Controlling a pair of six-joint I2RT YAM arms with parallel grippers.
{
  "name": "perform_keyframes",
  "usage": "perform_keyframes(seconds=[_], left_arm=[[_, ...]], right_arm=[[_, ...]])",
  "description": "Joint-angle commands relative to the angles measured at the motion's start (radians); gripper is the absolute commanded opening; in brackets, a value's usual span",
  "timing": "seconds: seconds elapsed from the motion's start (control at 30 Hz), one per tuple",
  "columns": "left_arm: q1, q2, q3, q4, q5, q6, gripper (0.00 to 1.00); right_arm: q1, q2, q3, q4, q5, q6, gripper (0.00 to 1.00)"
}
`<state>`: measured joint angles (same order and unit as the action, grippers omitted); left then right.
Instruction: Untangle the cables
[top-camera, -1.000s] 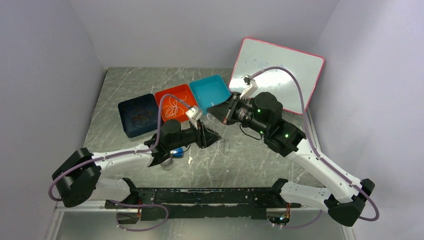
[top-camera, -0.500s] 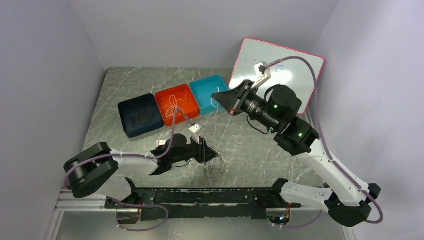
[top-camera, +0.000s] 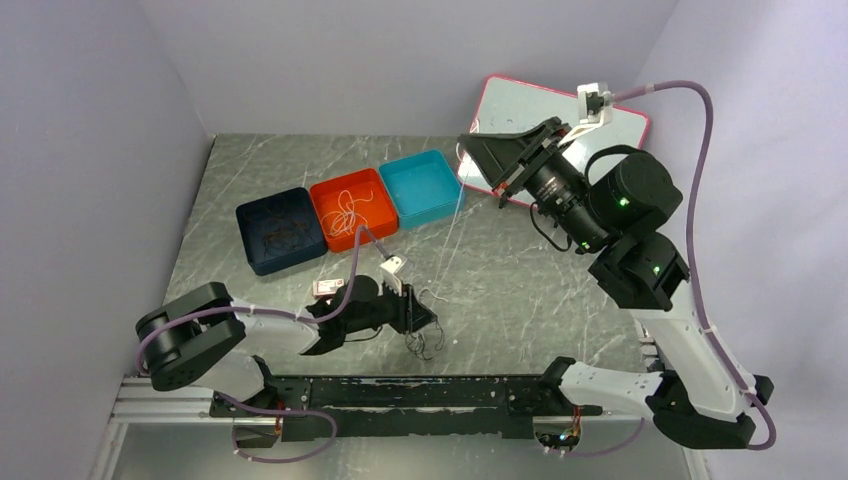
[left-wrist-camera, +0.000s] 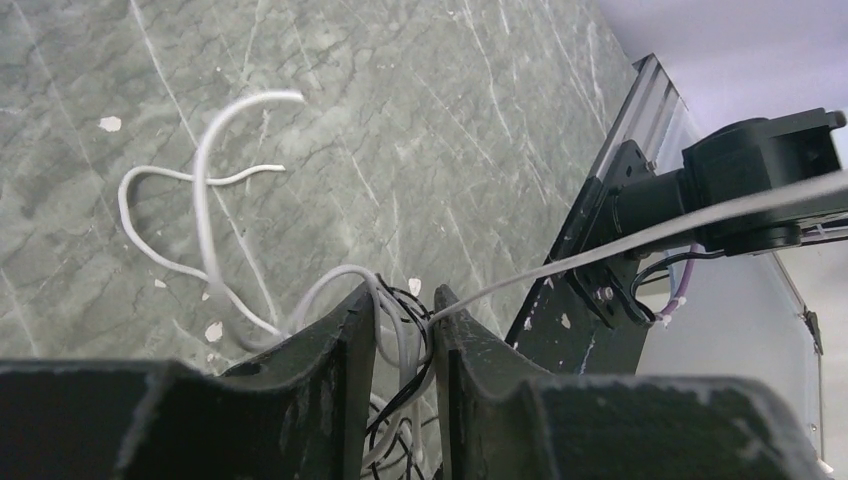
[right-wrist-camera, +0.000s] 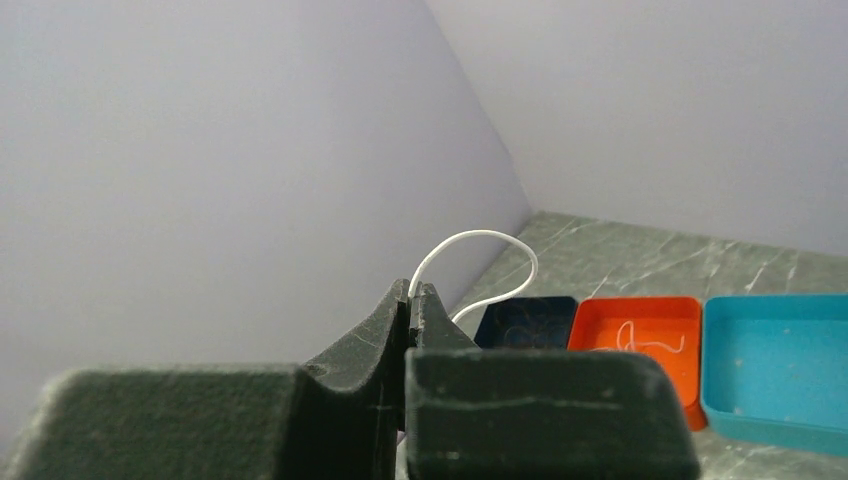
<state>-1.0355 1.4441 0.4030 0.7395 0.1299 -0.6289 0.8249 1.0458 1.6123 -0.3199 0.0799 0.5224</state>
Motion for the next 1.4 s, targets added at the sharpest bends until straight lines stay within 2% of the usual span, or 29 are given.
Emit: perform_keyframes(seconds=[0.0,0.5,0.87,1.37], left_arm=[[-0.013,0.001,-0.038,0.007,-0.043,-0.003,0.32],[-0.021,0.002,-0.073,-0.003,-0.069,-0.014,0.32],[-0.023,0.005,-0.089,-0.013,-0.078,-0.020,0.30],[-0.024,-0.004,-0.097,-0.057,-0.103,-0.025,0.19]], right_arm=[[0.003,0.020,0.079,0.013,0.071,-0.090,0.00],[0.003,0.053,0.306,0.021,0.231,-0.283,0.00],[0.002,0.054,0.393,0.027,0.294,-0.379,0.00],[0.003,-0.042,0.322,0.312,0.508,-0.718,0.00]])
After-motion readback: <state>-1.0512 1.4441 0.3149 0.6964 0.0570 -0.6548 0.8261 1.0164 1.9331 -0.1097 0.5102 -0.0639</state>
